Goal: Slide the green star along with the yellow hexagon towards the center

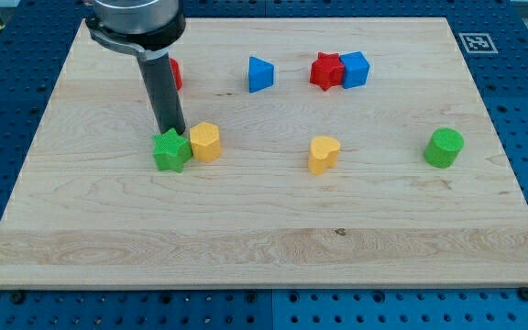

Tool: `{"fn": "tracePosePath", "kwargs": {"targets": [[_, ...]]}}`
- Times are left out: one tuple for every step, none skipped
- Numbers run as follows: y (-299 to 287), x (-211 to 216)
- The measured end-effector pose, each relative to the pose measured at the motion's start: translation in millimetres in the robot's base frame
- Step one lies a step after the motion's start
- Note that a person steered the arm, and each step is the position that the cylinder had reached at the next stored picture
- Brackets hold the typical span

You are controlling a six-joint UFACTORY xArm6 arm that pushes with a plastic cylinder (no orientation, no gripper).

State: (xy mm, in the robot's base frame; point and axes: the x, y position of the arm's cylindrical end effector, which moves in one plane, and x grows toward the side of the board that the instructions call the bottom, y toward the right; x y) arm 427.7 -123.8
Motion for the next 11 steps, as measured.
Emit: {"fn": "tracePosePath", "kwargs": {"targets": [[-16.0,-7.1],[-57.6,4.5],[-64.6,25.7],[-64.6,64.0],[-56.2,64.9],[-32.1,56.5],[-6.7,38.8],[20.1,31.0],[42.4,28.7],[48.2,28.7],[28.3,61.4]]}}
